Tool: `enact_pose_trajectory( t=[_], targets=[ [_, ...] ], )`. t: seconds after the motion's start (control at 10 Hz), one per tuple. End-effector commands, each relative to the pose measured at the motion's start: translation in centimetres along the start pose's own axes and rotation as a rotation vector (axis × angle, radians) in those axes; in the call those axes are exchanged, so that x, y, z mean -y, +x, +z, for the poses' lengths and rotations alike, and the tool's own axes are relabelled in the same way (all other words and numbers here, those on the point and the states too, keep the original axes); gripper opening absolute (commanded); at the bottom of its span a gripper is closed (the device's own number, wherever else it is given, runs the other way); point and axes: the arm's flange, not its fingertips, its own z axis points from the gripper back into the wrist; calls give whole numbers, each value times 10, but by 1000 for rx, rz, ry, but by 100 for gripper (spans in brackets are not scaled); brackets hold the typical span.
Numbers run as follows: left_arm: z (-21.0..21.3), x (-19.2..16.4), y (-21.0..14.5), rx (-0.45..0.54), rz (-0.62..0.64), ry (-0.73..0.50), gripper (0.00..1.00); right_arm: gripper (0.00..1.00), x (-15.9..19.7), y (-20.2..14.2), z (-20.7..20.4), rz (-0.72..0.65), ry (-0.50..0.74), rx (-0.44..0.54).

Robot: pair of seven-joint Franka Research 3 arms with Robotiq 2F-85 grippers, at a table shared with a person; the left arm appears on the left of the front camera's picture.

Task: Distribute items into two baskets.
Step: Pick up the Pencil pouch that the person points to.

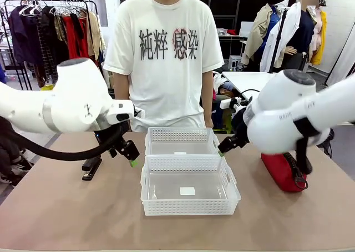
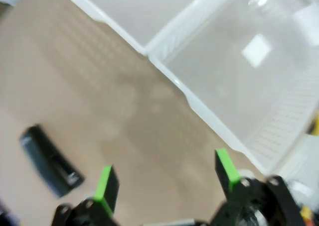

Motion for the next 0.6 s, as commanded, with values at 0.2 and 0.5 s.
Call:
enact_pose_trajectory(
  t=[0.2,0.5],
  targets=[
    [36,-31,5,48,152,-290,100,100,38,15,64,-194,295,52],
    [42,-53,-2,111,287,-420,100,100,59,20,69,-337,507,87]
  ],
)
